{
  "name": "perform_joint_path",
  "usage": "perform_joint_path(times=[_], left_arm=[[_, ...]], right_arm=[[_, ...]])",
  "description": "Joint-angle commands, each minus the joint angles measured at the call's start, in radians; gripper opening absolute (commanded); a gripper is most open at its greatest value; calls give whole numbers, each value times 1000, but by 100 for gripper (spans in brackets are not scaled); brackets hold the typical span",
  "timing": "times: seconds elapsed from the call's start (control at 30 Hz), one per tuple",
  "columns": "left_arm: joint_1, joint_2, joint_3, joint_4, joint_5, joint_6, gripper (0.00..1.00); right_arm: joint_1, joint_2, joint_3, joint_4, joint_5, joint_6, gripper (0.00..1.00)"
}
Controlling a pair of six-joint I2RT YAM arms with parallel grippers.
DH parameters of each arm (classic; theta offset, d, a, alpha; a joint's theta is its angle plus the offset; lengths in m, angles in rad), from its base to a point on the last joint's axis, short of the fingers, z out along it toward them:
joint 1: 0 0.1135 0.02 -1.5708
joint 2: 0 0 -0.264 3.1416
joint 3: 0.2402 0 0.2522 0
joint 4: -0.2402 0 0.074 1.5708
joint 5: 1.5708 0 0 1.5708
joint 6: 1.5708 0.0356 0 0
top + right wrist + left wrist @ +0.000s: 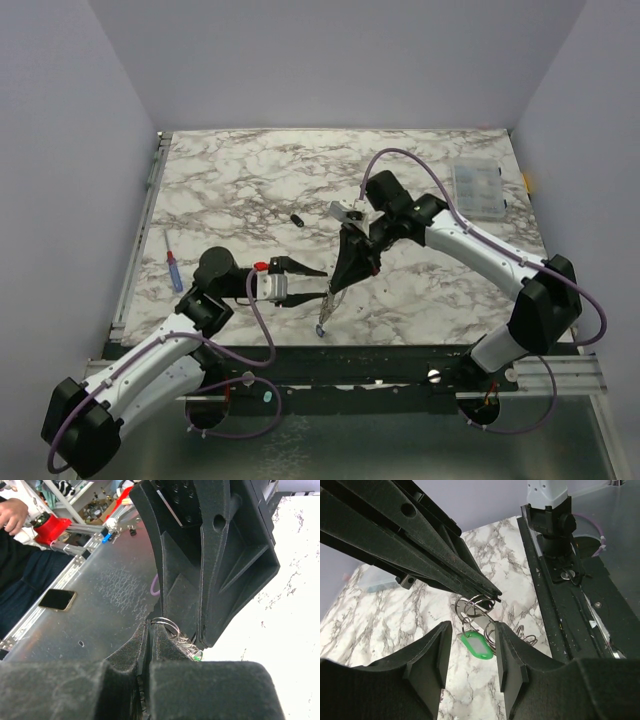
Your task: Put the keys on the keyring
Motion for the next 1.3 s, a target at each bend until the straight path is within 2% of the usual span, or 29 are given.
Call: perform_joint_path(times=[0.0, 0.2, 0.27, 0.5, 0.73, 1.0, 1.17, 1.27], left_arm=[[-3, 24, 41, 20, 57, -11, 46], [-4, 35, 47, 27, 62, -16, 47], [-5, 40, 50, 30, 75, -20, 44], [-7, 25, 41, 32, 62, -22, 16], [-7, -7, 24, 34, 29, -22, 2], [-7, -16, 23, 34, -5, -35, 0], [-7, -41, 19, 34, -62, -42, 0], [-5, -48, 18, 34, -85, -46, 0]], right_arm=[[0, 24, 45, -59, -70, -43, 1], [2, 61, 74, -137, -78, -107, 1], [3, 79, 90, -170, -79, -137, 1], [4, 109, 128, -252, -57, -191, 1], [5, 94, 123, -229, -47, -168, 1], [4, 78, 101, -154, -21, -95, 1], [5, -4, 28, 42, 50, 74, 11], [5, -82, -32, 183, 115, 182, 26]])
